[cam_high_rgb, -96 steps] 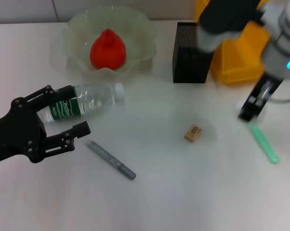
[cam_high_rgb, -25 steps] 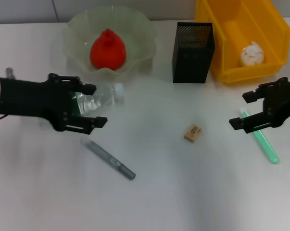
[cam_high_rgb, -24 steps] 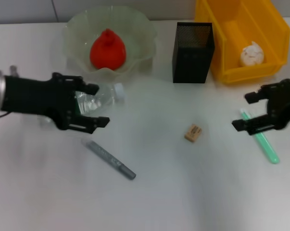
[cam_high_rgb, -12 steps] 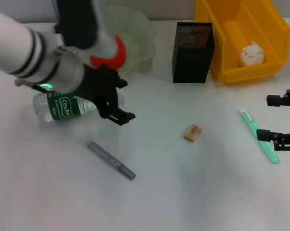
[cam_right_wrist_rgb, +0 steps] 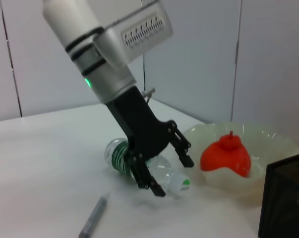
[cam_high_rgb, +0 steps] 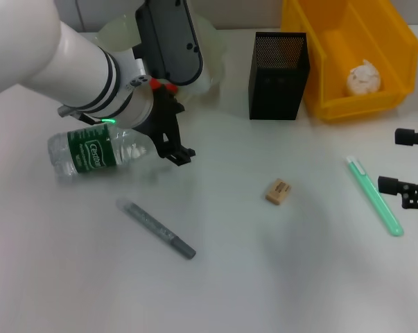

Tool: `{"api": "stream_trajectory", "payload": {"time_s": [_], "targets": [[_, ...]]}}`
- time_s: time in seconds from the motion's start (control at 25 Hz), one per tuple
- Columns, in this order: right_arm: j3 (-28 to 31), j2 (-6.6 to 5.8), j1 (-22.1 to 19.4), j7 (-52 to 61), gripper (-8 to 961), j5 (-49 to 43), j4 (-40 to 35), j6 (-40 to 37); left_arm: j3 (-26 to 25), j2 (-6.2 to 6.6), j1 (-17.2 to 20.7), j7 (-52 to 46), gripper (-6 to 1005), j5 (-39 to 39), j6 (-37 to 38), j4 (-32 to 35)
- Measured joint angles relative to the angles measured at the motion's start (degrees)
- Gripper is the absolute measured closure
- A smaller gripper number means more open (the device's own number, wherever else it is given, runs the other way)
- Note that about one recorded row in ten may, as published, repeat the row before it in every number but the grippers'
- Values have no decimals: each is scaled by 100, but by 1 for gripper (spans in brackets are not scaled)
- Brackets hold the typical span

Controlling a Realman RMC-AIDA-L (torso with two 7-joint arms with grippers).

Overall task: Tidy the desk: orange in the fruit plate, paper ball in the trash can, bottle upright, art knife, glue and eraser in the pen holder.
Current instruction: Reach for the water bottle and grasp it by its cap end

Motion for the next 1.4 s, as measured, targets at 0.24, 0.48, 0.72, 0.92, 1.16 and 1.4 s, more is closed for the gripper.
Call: {"api": "stream_trajectory", "payload": {"time_s": [0.24,0.48,0.72,0.92,1.16,1.4], "targets": [[42,-2,105,19,112,191,9,1,225,-2,-163,-219,174,405,-514,-532],[42,-1,130,24,112,282,19,0,211,-2,-382,-212,175,475,-751,-995],[47,0,151,26,113,304,87,6,240,-2,-586,-201,175,485,-738,-1278],[51,-11,189,29,113,307,162,82,274,-2,-606,-201,190,489,-733,-1298],[50,-15,235,37,113,307,173,94,383,-2,-632,-221,306,495,-756,-1381],[51,-14,256,52,112,307,173,100,518,-2,-698,-224,471,502,-758,-1515]]}}
